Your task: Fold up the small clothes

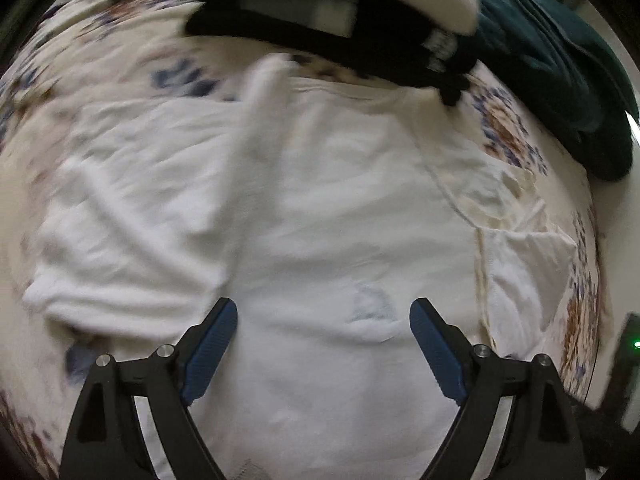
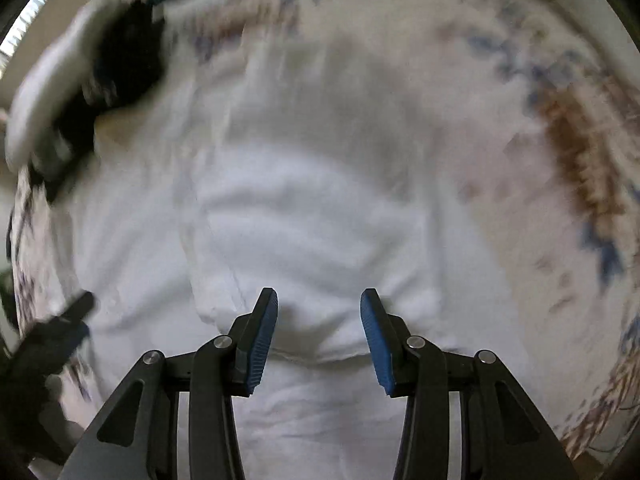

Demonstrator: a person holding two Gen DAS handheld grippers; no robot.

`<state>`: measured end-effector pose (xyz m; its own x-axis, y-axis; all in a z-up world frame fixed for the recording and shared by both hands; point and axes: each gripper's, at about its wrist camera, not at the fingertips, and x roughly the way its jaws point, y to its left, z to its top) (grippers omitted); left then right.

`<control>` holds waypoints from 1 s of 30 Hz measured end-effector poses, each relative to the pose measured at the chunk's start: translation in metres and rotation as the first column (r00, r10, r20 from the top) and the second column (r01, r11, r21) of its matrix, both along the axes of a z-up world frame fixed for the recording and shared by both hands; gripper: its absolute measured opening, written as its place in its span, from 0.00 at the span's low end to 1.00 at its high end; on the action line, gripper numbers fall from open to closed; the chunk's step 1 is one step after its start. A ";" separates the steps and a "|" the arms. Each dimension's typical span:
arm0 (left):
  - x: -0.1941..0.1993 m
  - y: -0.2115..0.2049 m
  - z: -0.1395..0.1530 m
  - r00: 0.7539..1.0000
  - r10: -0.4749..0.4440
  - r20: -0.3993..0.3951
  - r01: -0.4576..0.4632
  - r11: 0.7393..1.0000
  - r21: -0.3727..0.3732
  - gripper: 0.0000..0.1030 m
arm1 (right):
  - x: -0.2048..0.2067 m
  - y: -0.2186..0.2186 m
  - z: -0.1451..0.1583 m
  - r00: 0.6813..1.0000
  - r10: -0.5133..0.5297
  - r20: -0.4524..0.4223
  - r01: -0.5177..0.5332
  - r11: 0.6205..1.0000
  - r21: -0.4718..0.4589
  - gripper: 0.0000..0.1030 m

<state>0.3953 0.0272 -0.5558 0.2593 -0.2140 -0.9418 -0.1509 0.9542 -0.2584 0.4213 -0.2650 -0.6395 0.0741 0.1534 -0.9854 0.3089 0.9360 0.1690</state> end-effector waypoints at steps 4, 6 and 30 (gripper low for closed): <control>-0.032 0.051 0.012 0.990 0.140 -0.022 -0.140 0.990 0.020 0.86 | -0.014 0.015 0.019 0.998 0.040 0.049 -0.038 0.999 -0.038 0.44; -0.051 0.088 0.012 0.963 0.259 -0.069 -0.260 0.966 0.001 0.85 | -0.022 0.013 0.027 0.998 -0.005 0.062 0.007 0.999 -0.036 0.44; 0.010 0.055 0.068 0.915 0.005 0.404 -0.010 1.000 0.010 0.05 | -0.027 0.024 0.024 0.994 -0.085 0.066 0.095 0.980 -0.176 0.44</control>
<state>0.4049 0.0818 -0.4878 0.6195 -0.2000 -0.7591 -0.0435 0.9568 -0.2876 0.3941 -0.2415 -0.6152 0.1372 -0.0342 -0.9900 0.3880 0.9214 0.0220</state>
